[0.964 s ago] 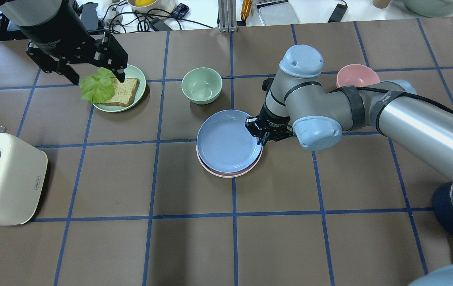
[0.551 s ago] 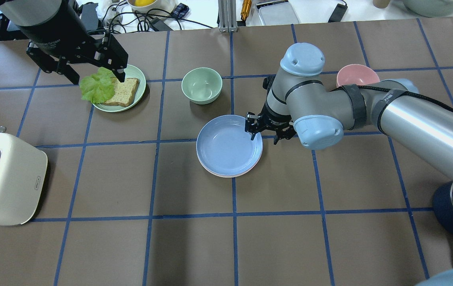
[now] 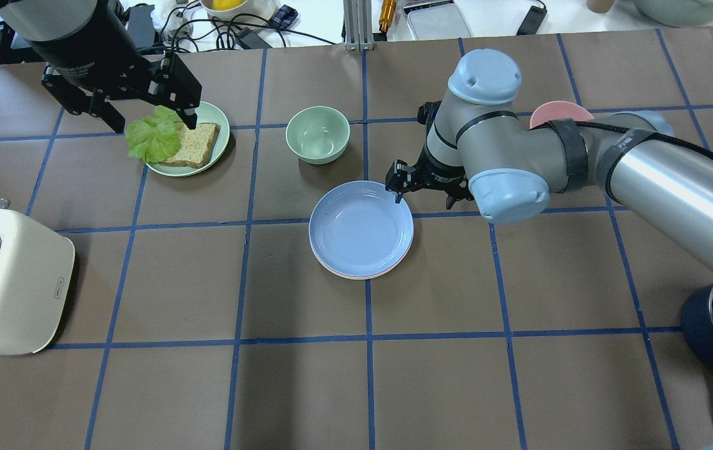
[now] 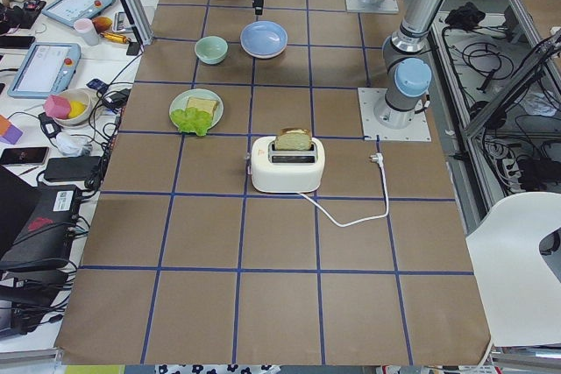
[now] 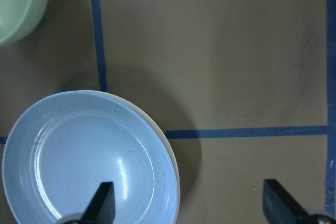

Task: Stack three plates with pink and blue
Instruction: 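Lift the right gripper off the stack and retract it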

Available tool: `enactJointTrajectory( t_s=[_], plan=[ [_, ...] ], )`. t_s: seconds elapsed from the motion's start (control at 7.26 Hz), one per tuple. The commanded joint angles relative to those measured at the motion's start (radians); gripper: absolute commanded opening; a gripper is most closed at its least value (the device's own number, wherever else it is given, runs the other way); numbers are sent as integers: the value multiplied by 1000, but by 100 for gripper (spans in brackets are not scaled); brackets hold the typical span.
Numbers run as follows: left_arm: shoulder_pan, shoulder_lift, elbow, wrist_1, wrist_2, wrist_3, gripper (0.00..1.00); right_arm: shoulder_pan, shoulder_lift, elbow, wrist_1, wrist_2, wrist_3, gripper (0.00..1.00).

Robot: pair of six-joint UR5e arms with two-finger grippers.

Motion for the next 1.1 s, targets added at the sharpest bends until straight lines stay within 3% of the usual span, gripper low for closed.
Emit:
enactJointTrajectory(
  t_s=[0.0,0.14,0.55,0.96],
  plan=[
    [0,0,0,0,0,0,100,-10,-27,-141,162,-67,-73,100],
    [2,0,2,0,0,0,100,-22,-44,-187,228,-108,-148,100],
    [0,0,2,0,-2,-2,100,-130,-191,-201,403,-118,-274,100],
    [0,0,3,0,-2,0,100,-169,-251,-201,482,-120,-325,100]
  ],
)
